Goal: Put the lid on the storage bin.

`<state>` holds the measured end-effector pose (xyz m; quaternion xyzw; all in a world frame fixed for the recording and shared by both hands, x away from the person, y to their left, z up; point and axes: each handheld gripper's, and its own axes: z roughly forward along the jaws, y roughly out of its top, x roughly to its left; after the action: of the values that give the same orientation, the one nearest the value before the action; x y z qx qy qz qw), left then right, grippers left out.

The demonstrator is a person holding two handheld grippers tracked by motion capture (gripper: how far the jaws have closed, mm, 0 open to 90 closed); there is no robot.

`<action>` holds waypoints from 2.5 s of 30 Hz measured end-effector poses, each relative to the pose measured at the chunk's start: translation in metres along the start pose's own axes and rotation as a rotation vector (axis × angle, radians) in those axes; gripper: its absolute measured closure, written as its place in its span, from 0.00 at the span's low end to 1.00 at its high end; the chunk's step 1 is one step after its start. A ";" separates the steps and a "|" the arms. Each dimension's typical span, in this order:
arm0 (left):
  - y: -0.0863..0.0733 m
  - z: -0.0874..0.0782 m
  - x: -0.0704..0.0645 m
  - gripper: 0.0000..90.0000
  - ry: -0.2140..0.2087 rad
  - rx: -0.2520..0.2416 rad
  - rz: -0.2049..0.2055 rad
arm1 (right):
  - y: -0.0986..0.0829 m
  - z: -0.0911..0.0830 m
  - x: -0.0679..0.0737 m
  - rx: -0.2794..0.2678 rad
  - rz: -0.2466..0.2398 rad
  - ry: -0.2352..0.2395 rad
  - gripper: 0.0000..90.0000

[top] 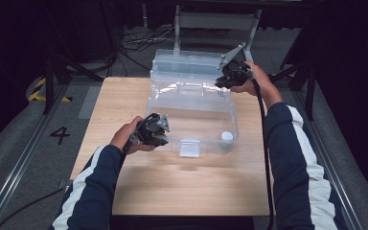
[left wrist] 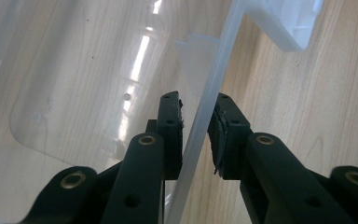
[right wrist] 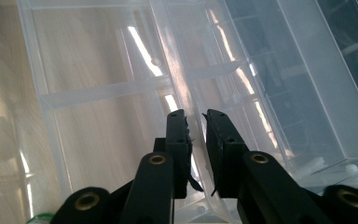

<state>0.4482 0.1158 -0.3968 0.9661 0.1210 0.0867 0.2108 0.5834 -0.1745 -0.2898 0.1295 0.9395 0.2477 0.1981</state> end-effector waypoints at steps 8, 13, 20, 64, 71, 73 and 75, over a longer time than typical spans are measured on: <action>0.000 0.002 0.000 0.83 0.002 0.000 -0.008 | 0.010 0.001 0.002 0.061 -0.053 0.002 0.92; 0.001 0.002 0.000 0.83 0.000 0.005 -0.007 | 0.008 -0.002 0.002 0.034 -0.060 0.025 0.94; 0.000 0.003 -0.002 0.82 0.010 0.001 -0.012 | 0.009 -0.005 0.005 0.042 -0.085 0.029 0.95; 0.004 0.007 -0.007 0.76 0.038 0.033 -0.098 | 0.015 -0.027 0.038 0.052 -0.198 0.023 0.99; 0.004 0.007 -0.007 0.75 0.043 0.032 -0.094 | 0.014 -0.030 0.046 0.051 -0.215 0.013 0.99; 0.004 0.007 -0.007 0.75 0.044 0.032 -0.094 | 0.013 -0.031 0.048 0.048 -0.215 0.012 0.99; 0.004 0.007 -0.008 0.74 0.051 0.032 -0.090 | 0.013 -0.032 0.051 0.047 -0.218 0.010 0.99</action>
<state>0.4429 0.1076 -0.4026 0.9604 0.1713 0.0997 0.1956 0.5262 -0.1598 -0.2733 0.0298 0.9545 0.2033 0.2161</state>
